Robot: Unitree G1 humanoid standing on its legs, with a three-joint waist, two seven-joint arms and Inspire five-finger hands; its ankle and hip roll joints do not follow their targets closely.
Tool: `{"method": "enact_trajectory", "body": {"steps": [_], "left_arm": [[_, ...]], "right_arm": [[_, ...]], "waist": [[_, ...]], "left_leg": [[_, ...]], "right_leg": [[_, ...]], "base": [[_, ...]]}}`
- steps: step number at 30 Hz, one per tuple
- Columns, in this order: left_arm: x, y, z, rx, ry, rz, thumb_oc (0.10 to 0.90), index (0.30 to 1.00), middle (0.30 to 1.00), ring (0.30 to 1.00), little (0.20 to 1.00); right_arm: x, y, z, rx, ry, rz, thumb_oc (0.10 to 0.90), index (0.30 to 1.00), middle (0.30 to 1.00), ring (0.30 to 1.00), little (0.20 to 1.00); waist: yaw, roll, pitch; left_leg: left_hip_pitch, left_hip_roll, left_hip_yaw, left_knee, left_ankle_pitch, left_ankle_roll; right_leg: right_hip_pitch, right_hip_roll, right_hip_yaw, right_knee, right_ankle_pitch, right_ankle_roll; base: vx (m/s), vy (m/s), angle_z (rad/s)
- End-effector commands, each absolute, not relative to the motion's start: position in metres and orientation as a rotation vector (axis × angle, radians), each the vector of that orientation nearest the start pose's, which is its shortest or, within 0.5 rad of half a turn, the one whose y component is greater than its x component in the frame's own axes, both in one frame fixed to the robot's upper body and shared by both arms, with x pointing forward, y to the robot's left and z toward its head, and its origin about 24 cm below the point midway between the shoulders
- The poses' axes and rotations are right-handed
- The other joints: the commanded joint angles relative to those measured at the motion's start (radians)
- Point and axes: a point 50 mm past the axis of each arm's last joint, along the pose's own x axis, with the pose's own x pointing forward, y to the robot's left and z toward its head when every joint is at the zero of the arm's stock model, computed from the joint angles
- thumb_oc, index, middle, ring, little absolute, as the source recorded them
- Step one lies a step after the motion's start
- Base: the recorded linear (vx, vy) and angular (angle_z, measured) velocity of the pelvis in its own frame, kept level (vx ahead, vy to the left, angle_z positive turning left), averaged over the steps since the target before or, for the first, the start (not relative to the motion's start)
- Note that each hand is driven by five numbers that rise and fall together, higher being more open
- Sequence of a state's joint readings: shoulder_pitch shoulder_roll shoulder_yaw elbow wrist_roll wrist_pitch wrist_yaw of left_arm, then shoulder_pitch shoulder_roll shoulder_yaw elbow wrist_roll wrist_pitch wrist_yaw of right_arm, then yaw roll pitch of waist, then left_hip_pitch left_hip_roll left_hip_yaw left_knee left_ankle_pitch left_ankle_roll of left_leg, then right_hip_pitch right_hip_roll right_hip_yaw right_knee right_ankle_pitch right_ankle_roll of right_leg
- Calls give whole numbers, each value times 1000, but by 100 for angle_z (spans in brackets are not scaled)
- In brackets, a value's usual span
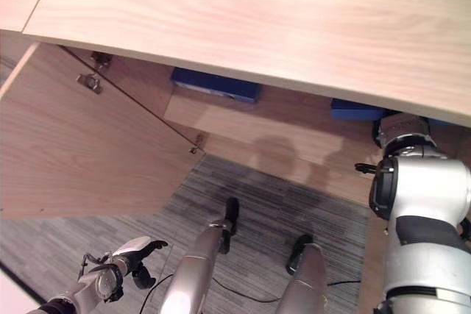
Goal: Put the empty folder in the office cabinet
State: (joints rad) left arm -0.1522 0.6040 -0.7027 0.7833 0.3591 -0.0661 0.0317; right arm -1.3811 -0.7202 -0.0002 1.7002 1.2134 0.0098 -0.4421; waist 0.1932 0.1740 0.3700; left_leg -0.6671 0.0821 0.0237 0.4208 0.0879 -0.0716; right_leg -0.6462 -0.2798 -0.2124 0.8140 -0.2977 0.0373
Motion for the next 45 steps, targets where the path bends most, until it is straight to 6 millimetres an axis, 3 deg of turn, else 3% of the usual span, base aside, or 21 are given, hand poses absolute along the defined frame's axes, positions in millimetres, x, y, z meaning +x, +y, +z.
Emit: {"method": "enact_trajectory", "body": {"steps": [1,10,16,20,21,22,24,26,29,35,41,45], "left_arm": [[192,291,-88,1257,809,-411,800,900,900,900,900],[204,295,-85,1254,832,-349,800,900,900,900,900],[218,291,-81,1243,816,-331,800,900,900,900,900],[219,292,-80,1212,824,-306,800,900,900,900,900],[218,292,-81,1205,828,-302,800,900,900,900,900],[218,292,-81,1205,828,-301,800,900,900,900,900],[216,291,-83,1192,832,-306,800,900,900,900,900],[210,289,-87,1173,846,-313,800,900,900,900,900],[205,288,-92,1149,866,-304,800,900,900,900,900],[186,282,-106,1119,918,-332,800,900,900,900,900],[172,273,-119,1097,963,-346,800,900,900,900,900],[172,268,-123,1082,973,-325,800,900,900,900,900]], "right_arm": [[351,-375,224,743,57,-996,800,900,900,900,900],[371,-345,229,692,95,-898,800,900,900,900,900],[383,-324,227,643,120,-826,800,900,900,900,900],[385,-321,227,621,119,-809,800,900,900,900,900],[385,-320,227,615,120,-808,800,900,900,900,900],[386,-320,227,615,120,-808,800,900,900,900,900],[385,-320,224,628,124,-809,800,900,900,900,900],[385,-320,211,654,145,-815,800,900,900,900,900],[381,-320,180,689,204,-846,800,900,900,900,900],[372,-318,135,725,284,-887,800,900,900,900,900],[365,-303,92,778,357,-893,800,900,900,900,900],[355,-289,58,847,424,-915,800,900,900,900,900]], "waist": [[14,-5,-29],[-4,-19,-22],[-9,-28,-31],[-6,-32,-38],[-3,-31,-34],[-5,-32,-39],[-1,-33,-46],[6,-33,-50],[7,-40,-64],[9,-52,-90],[-1,-68,-117],[-9,-74,-118]], "left_leg": [[35,20,-1,224,-333,-1],[-24,26,3,322,-379,9],[-18,24,7,313,-383,14],[12,20,8,285,-378,13],[16,20,14,264,-344,16],[26,18,8,266,-368,13],[46,15,8,245,-363,11],[84,10,15,185,-318,10],[162,3,15,96,-291,3],[267,8,15,-16,-255,-12],[364,12,20,-125,-204,-17],[391,14,20,-139,-200,-13]], "right_leg": [[20,60,20,-48,-84,40],[-45,63,37,38,-114,22],[-44,74,38,35,-114,14],[-11,77,36,13,-113,13],[-8,74,24,-3,-80,7],[1,78,34,0,-103,13],[24,80,32,-16,-98,15],[67,82,13,-67,-57,14],[150,90,-1,-143,-29,26],[262,92,-15,-257,11,42],[360,96,-31,-369,64,56],[383,97,-37,-378,72,58]], "base": [[88,-21,-2],[-3,2,-4],[13,0,-6],[0,-6,-2],[0,0,0],[0,0,0],[79,-21,2],[-42,-19,1],[49,-19,9],[64,-5,4],[68,12,2],[0,0,0]]}}
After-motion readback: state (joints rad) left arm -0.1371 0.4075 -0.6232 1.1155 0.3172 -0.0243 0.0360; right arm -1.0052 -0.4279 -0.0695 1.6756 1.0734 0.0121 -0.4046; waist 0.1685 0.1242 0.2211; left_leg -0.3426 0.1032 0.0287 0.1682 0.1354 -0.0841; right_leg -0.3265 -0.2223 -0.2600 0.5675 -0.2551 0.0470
